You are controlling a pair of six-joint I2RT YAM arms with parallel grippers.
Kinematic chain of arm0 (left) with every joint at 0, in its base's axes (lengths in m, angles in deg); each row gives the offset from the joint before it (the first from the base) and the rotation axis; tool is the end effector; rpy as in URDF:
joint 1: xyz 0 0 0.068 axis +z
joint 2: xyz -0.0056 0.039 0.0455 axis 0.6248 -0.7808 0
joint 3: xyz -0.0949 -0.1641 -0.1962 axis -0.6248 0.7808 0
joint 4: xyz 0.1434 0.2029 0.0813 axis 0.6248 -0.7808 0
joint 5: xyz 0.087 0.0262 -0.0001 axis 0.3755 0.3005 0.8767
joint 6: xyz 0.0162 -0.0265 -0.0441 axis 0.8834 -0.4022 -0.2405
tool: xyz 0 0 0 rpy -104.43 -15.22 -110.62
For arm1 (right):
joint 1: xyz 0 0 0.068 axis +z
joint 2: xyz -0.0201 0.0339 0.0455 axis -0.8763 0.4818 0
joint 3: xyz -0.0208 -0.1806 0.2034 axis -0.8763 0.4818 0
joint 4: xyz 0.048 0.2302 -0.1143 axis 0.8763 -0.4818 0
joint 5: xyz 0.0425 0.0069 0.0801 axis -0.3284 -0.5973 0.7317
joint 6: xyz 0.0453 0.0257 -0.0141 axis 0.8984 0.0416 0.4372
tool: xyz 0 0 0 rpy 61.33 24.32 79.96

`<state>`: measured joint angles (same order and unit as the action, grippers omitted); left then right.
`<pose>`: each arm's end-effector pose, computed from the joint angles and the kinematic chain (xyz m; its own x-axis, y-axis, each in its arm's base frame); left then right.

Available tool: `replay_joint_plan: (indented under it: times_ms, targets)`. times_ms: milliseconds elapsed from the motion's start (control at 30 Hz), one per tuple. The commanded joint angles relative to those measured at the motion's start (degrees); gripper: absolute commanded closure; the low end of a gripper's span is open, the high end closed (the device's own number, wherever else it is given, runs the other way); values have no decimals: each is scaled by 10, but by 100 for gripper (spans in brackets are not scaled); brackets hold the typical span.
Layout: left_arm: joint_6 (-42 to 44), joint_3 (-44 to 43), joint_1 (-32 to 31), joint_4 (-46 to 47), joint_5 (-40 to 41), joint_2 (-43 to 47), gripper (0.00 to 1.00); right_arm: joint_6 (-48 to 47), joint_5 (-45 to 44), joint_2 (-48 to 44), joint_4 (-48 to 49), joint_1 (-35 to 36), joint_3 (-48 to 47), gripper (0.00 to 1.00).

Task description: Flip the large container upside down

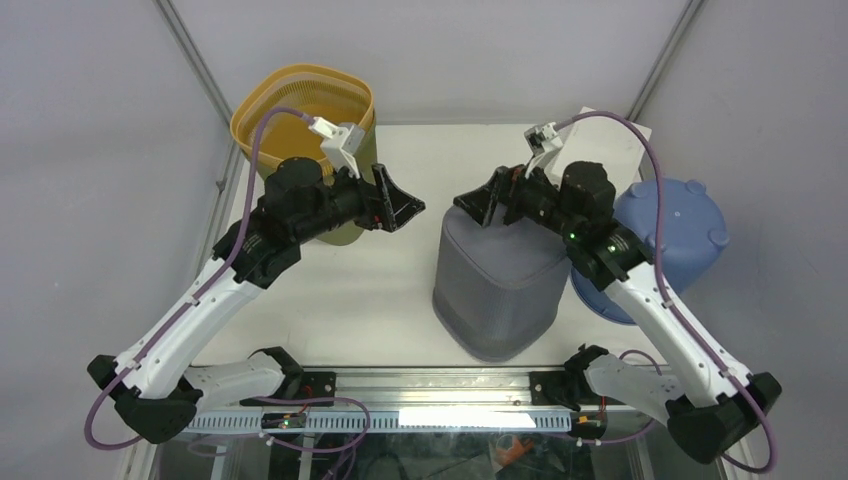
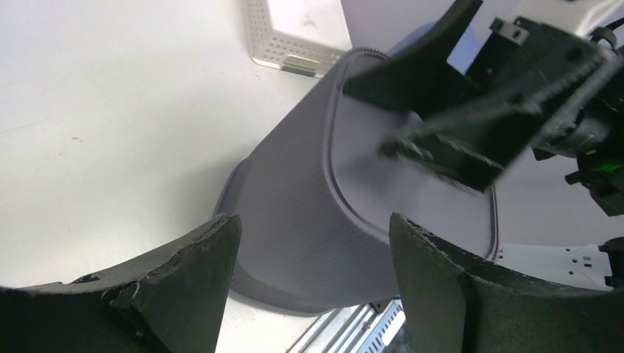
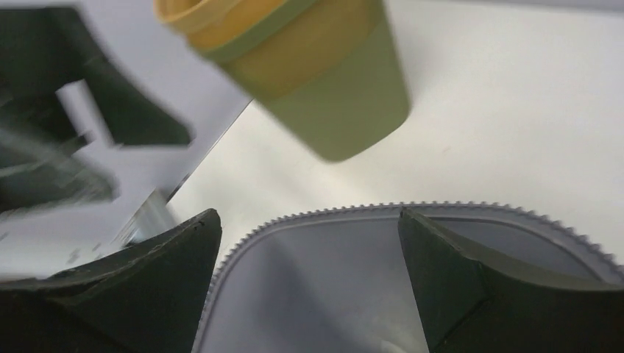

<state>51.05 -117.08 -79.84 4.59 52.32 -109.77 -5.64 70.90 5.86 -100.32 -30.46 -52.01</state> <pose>0.1670 -0.1524 0.4254 -0.5560 -0.1566 -0.8163 0.5468 0.6707 -0.5012 0.1799 0.1218 0.3951 -0.4408 0.1375 -0.8870 -0.6615 0.6183 0.4245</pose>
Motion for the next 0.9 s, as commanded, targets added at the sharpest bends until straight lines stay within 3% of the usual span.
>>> replay_joint_plan:
  times_ms: [0,200,433,667,867]
  targets:
    - [-2,-21,1,-24,53,49,24,-27,-165,83,70,-19,10,3]
    - [-3,-32,1,-44,72,62,23,-21,-109,212,87,-82,-94,4]
    - [-12,-2,1,-28,73,72,23,3,-9,166,75,-80,-126,6]
    - [-11,-25,1,-47,129,59,21,-15,-3,65,5,5,-107,5]
    - [-48,-15,3,-72,203,70,18,36,32,17,-19,120,-48,4]
